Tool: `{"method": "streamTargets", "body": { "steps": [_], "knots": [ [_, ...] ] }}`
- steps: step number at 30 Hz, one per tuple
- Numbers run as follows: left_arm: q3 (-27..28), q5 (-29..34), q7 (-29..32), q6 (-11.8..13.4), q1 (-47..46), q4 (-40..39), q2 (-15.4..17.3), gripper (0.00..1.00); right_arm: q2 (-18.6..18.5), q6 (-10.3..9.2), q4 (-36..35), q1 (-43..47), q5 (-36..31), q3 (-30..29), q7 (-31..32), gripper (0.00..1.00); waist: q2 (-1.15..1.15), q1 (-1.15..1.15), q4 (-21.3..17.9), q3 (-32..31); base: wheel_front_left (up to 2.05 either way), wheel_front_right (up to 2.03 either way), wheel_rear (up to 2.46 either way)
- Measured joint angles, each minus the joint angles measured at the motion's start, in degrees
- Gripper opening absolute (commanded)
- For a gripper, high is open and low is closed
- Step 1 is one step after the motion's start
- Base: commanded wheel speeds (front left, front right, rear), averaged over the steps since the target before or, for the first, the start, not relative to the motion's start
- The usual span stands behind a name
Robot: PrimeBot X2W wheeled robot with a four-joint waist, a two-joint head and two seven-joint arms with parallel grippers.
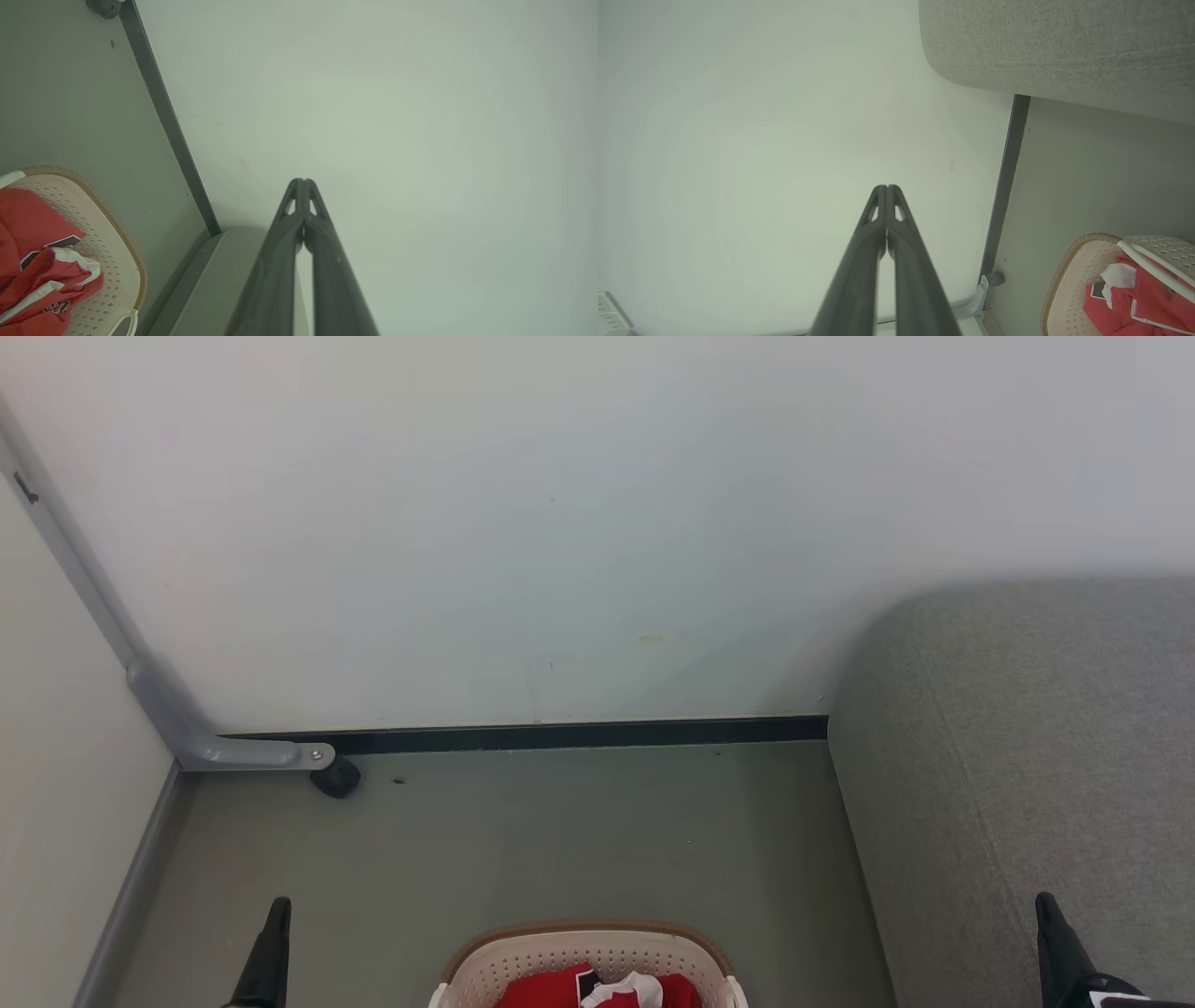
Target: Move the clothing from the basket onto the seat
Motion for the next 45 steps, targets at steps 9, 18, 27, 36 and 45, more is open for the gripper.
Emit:
{"method": "streamTargets", "body": {
  "steps": [9, 18, 27, 36, 45],
  "knots": [
    [0.0, 0.0, 0.0, 0.0, 0.0, 0.0, 0.0, 0.0, 0.0, 0.0, 0.0, 0.0, 0.0, 0.0, 0.0, 0.0, 0.0, 0.0, 0.0, 0.0, 0.0, 0.0, 0.0],
    [0.0, 0.0, 0.0, 0.0, 0.0, 0.0, 0.0, 0.0, 0.0, 0.0, 0.0, 0.0, 0.0, 0.0, 0.0, 0.0, 0.0, 0.0, 0.0, 0.0, 0.0, 0.0, 0.0],
    [0.0, 0.0, 0.0, 0.0, 0.0, 0.0, 0.0, 0.0, 0.0, 0.0, 0.0, 0.0, 0.0, 0.0, 0.0, 0.0, 0.0, 0.0, 0.0, 0.0, 0.0, 0.0, 0.0],
    [0.0, 0.0, 0.0, 0.0, 0.0, 0.0, 0.0, 0.0, 0.0, 0.0, 0.0, 0.0, 0.0, 0.0, 0.0, 0.0, 0.0, 0.0, 0.0, 0.0, 0.0, 0.0, 0.0],
    [0.0, 0.0, 0.0, 0.0, 0.0, 0.0, 0.0, 0.0, 0.0, 0.0, 0.0, 0.0, 0.0, 0.0, 0.0, 0.0, 0.0, 0.0, 0.0, 0.0, 0.0, 0.0, 0.0]
  ]
}}
